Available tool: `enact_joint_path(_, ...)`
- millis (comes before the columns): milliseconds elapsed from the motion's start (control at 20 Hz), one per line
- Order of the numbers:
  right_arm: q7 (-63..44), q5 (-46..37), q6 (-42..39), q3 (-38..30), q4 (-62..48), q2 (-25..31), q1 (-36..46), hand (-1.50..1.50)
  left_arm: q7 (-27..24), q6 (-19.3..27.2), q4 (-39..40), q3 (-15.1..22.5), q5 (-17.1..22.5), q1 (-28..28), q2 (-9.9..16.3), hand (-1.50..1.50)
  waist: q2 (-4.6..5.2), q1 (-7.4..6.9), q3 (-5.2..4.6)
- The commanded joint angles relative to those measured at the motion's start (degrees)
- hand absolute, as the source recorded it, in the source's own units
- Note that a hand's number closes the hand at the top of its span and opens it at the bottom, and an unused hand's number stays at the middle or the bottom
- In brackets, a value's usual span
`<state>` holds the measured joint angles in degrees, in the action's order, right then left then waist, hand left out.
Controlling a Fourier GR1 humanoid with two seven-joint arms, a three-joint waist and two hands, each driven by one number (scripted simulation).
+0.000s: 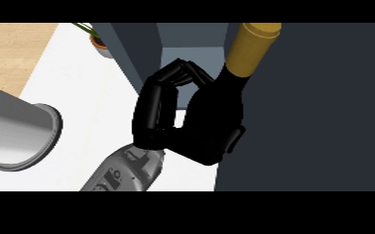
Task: Pick up the wine, place it into the cabinet and close the cabinet
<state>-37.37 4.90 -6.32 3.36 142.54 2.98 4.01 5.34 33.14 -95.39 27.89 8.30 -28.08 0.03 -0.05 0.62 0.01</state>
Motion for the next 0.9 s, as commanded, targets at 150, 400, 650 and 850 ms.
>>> enact_joint_path(150,-0.9,1.9,-0.7,3.0,8.9,-1.7,-7.6,-1.5,-3.4,1.4,9.4,-2.6,0.3,-6.3,0.0,1.5,0.0,0.48,0.01)
enact_joint_path(400,-7.0,4.7,-0.2,-0.7,11.4,1.8,-2.2,-1.5,-6.9,1.3,8.7,-1.3,2.8,-1.6,0.0,1.5,-0.06,0.12,-0.03)
enact_joint_path(650,0.7,5.6,-2.3,-2.2,5.8,0.3,-4.9,-1.5,-11.8,1.5,15.0,-3.6,9.6,-6.4,0.0,1.5,0.07,0.31,0.02)
enact_joint_path(850,-2.0,5.5,-1.6,-2.3,7.6,1.4,-2.2,-1.5,-15.4,8.5,15.3,2.8,12.5,-4.7,0.0,1.5,0.0,0.37,0.01)
